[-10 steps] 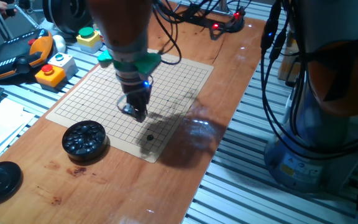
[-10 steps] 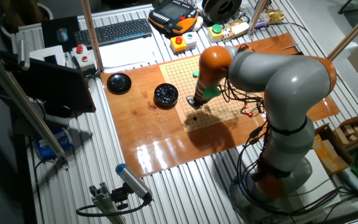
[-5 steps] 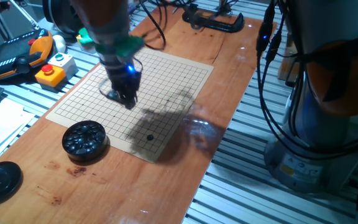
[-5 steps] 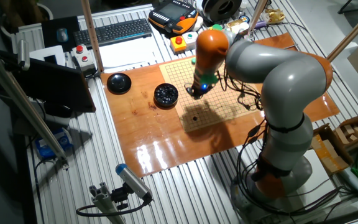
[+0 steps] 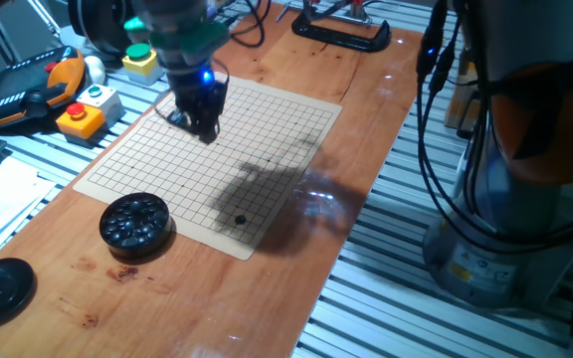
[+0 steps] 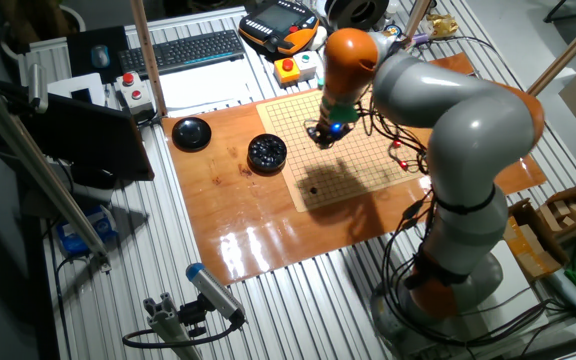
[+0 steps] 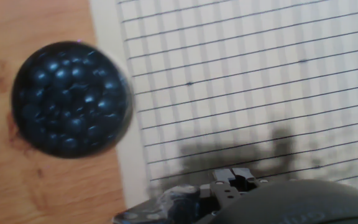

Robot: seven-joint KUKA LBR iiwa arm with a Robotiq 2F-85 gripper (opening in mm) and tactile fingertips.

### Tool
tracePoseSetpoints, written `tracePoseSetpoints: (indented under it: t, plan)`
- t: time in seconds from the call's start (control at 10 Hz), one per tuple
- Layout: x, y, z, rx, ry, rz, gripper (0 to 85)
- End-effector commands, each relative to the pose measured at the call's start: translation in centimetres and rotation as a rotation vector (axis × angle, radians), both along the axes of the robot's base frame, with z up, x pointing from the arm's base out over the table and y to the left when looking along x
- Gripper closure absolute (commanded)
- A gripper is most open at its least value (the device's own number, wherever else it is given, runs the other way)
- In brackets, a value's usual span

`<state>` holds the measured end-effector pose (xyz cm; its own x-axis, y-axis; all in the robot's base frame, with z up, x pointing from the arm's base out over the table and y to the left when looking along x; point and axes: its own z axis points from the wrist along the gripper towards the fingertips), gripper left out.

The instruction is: Play the first move as black on the 3-4 point in the upper right corner of the Go board

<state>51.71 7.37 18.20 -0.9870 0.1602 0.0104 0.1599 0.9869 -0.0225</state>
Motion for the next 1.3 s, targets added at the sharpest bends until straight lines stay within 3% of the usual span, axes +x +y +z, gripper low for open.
tracePoseSetpoints:
  t: [0.0, 0.1, 0.3, 0.6, 1.2]
  plan:
    - [-0.15, -0.9, 0.7, -0.013, -0.008, 0.000, 84.3]
    - [-0.40, -1.5, 1.2, -0.029, -0.016, -0.001, 84.3]
    - [-0.74, -2.7, 2.2, 0.004, -0.026, -0.042, 84.3]
    - [-0.72, -3.6, 2.4, 0.015, 0.005, -0.055, 84.3]
    - [-0.55, -4.1, 2.4, -0.022, 0.002, -0.064, 84.3]
